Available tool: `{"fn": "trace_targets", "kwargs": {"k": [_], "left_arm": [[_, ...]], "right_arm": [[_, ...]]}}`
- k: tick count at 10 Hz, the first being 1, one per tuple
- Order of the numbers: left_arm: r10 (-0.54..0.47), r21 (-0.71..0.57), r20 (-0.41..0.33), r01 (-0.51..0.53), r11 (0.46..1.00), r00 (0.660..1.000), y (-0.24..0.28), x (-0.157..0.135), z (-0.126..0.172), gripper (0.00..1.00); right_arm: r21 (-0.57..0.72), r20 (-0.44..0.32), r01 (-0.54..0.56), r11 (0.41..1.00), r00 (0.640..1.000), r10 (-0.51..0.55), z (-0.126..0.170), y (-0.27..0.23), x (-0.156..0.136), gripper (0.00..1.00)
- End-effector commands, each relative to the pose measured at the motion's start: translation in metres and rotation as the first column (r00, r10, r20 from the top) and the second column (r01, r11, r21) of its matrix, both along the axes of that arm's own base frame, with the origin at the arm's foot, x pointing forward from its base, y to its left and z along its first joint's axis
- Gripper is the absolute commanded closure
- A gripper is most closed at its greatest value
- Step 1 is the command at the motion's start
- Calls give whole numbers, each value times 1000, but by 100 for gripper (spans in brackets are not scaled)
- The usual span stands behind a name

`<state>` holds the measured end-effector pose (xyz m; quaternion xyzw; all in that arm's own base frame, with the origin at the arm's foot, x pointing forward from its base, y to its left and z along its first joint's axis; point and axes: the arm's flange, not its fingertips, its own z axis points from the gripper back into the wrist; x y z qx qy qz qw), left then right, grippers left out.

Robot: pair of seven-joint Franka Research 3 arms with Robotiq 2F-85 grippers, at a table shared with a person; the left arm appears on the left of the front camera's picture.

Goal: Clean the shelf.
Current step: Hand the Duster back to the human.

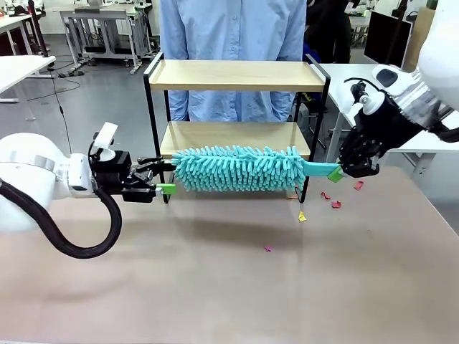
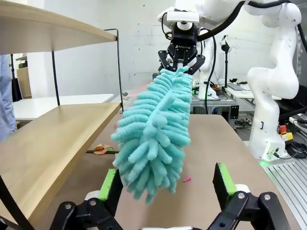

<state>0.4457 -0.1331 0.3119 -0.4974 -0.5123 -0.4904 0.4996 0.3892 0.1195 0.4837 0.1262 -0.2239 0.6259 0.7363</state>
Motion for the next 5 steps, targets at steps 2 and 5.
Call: {"fn": "trace_targets", "kwargs": {"k": [2, 5], "left_arm": [[21, -29, 11, -21, 999, 1000, -21, 10, -1, 0], [3, -51, 0, -3, 999, 1000, -37, 19, 0, 0]], "right_arm": [[29, 10, -17, 999, 1000, 16, -1, -2, -3, 87], [29, 10, -17, 999, 1000, 16, -1, -2, -3, 87]]}}
